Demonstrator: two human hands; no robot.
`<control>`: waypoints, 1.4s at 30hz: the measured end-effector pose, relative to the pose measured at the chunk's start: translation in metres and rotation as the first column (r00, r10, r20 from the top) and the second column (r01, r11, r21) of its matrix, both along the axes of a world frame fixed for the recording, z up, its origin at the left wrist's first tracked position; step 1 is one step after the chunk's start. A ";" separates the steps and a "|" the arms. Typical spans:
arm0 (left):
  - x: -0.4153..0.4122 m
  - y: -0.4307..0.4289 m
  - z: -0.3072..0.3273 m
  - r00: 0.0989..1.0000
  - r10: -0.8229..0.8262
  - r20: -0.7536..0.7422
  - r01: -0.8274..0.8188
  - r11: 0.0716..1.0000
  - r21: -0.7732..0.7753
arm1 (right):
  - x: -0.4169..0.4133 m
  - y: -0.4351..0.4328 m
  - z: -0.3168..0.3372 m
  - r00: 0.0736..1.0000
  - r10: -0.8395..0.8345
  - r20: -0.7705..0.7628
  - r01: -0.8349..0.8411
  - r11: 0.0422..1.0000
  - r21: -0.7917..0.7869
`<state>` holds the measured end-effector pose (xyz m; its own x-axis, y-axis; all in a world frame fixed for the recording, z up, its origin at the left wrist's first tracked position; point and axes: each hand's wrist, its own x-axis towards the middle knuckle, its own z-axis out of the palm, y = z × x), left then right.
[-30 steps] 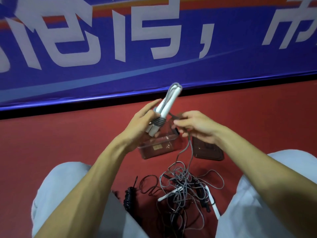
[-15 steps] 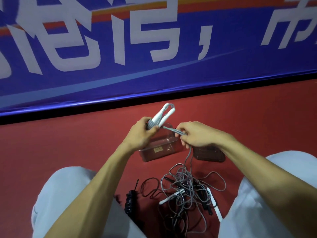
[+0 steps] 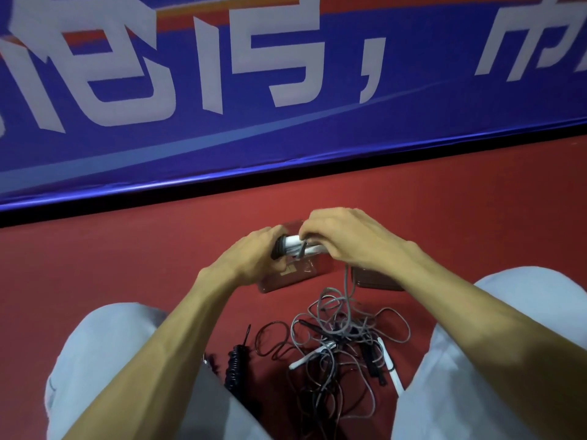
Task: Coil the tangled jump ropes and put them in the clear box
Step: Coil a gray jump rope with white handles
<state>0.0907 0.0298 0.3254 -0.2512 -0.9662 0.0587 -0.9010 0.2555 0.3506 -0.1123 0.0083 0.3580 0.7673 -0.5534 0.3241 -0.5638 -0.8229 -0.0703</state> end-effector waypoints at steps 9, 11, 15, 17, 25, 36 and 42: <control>-0.012 0.011 0.005 0.990 -0.135 -0.026 0.132 0.985 -0.109 | -0.006 -0.020 0.002 0.822 -0.405 0.399 0.189 0.857 0.480; -0.014 0.016 0.012 0.991 -0.131 -0.027 0.126 0.983 -0.134 | -0.008 -0.022 0.005 0.812 -0.414 0.411 0.087 0.782 0.617; -0.013 0.019 0.025 0.994 -0.107 -0.029 0.102 0.985 -0.140 | -0.018 -0.026 0.007 0.791 -0.438 0.427 -0.142 0.547 0.825; -0.008 0.020 0.029 0.987 -0.119 -0.106 0.107 0.988 -0.113 | -0.017 -0.027 0.006 0.812 -0.423 0.403 -0.182 0.472 0.862; -0.022 0.018 0.036 0.476 0.094 -0.874 -0.060 0.995 0.074 | 0.007 -0.024 -0.002 0.582 -0.570 0.580 -0.439 0.381 0.814; -0.016 0.008 0.033 0.411 0.264 -0.872 -0.273 0.949 0.159 | 0.000 -0.021 -0.023 0.964 -0.206 -0.170 0.267 0.768 0.582; 0.004 -0.004 0.013 0.723 0.292 -0.625 -0.396 0.918 -0.029 | 0.000 -0.014 -0.015 0.974 -0.227 0.026 0.171 0.800 0.575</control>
